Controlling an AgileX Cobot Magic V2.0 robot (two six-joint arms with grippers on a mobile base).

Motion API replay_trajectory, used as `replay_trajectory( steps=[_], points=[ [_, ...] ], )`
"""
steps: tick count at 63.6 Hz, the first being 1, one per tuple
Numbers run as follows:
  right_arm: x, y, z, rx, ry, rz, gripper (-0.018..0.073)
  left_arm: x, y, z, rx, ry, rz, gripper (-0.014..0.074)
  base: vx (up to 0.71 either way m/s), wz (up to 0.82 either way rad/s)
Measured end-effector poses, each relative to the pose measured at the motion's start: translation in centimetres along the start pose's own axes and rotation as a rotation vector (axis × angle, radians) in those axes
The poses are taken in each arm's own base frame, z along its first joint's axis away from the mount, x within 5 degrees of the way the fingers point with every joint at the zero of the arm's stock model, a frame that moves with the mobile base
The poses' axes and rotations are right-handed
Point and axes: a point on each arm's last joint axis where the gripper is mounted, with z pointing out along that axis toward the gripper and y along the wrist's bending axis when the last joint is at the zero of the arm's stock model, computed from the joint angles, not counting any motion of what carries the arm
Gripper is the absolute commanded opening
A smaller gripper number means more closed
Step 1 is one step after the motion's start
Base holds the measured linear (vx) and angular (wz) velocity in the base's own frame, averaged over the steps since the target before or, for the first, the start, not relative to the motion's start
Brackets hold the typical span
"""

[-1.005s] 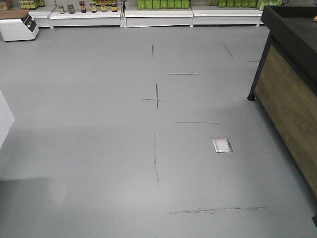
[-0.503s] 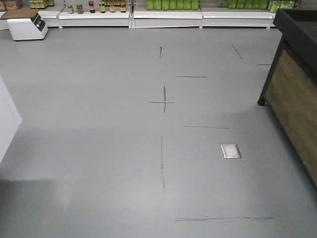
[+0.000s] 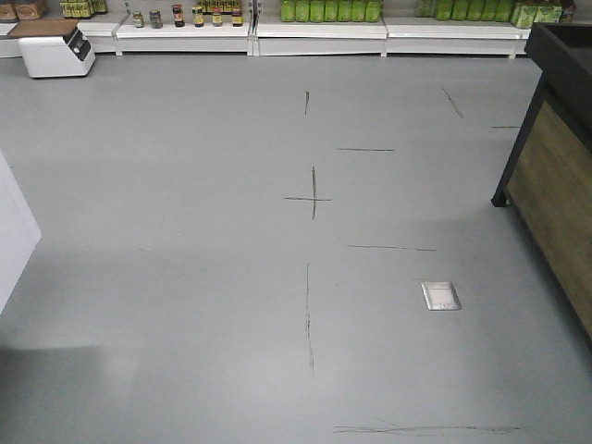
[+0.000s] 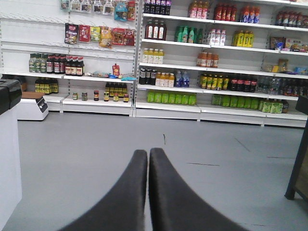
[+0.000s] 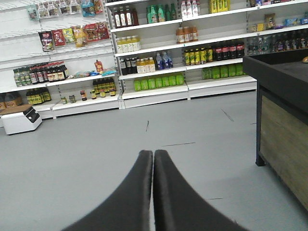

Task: Pick three apples into basket with both arms
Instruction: 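Drive the base forward toward the black fruit display table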

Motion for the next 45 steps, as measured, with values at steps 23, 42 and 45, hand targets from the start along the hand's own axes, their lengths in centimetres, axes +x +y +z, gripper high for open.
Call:
replay_trajectory(
  steps=[23, 42, 45],
  points=[
    [0.0, 0.0, 0.0, 0.0, 0.0, 0.0, -0.0009, 0.0, 0.0, 0.0, 0.0, 0.0, 0.0, -0.0008, 0.14, -0.01],
    [0.0, 0.0, 0.0, 0.0, 0.0, 0.0, -0.0009, 0.0, 0.0, 0.0, 0.0, 0.0, 0.0, -0.0008, 0.18, -0.04],
    [0.0, 0.0, 0.0, 0.0, 0.0, 0.0, -0.0009, 0.0, 0.0, 0.0, 0.0, 0.0, 0.0, -0.0008, 0.21, -0.06]
  ],
)
